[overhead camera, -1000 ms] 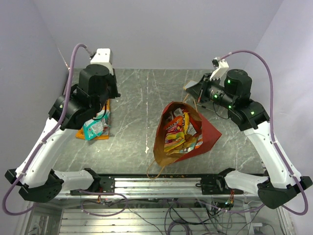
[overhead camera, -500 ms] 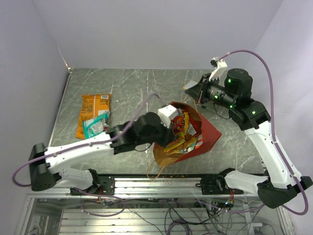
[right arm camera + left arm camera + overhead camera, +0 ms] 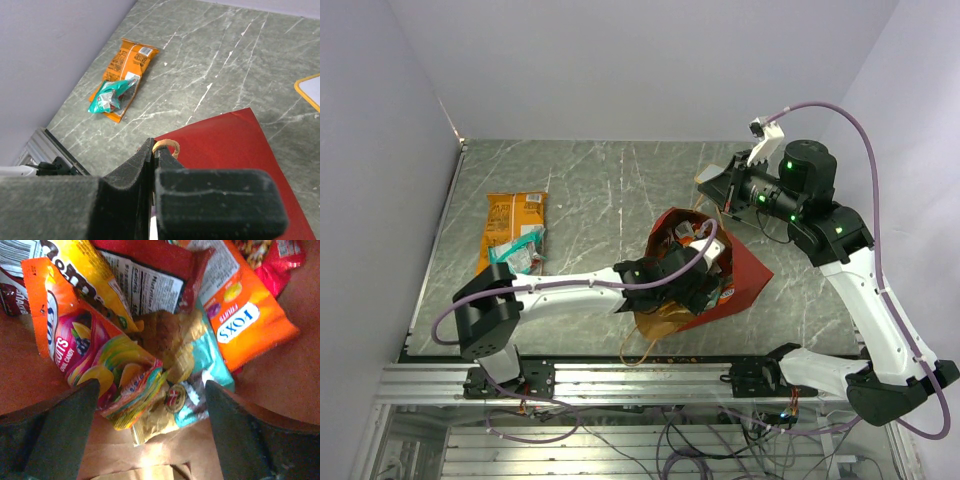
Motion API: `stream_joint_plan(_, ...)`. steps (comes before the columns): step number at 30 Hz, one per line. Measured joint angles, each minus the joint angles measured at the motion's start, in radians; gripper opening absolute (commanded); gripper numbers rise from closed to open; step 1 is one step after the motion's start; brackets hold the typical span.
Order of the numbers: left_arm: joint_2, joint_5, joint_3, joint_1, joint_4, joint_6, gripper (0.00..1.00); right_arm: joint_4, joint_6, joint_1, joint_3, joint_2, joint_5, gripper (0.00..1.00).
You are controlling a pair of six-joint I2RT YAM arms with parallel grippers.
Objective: Take the snacks out of the paper bag
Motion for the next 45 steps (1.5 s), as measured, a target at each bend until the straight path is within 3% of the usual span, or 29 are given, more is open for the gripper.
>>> stream_joint_plan(12,0.085,-0.097,0.044,0.000,-0.014,0.005,0.98,0.001,0.013,0.000,0.000,0.000,-0.005,0.00)
stream_joint_plan(17,0.127,-0.120,0.043,0.016,-0.029,0.003,0.78,0.002,0.018,0.000,0.000,0.000,-0.009,0.00)
stream_joint_plan(20,0.150,-0.120,0.043,0.038,-0.044,0.001,0.49,0.002,0.018,0.000,0.000,0.000,-0.011,0.00)
stream_joint_plan(23,0.153,-0.122,0.044,0.047,-0.048,0.000,0.32,0.002,0.018,0.000,0.000,-0.001,-0.011,0.00)
stream_joint_plan(26,0.153,-0.128,0.049,0.049,-0.060,0.004,0.19,0.002,0.018,0.000,0.000,-0.004,-0.011,0.00)
stream_joint_plan(31,0.150,-0.130,0.064,0.050,-0.092,0.001,0.07,0.003,0.018,0.000,0.000,-0.005,-0.011,0.00)
stream_joint_plan(45,-0.039,0.006,0.075,0.052,-0.177,-0.007,0.07,0.004,0.018,0.000,0.000,-0.004,-0.014,0.00)
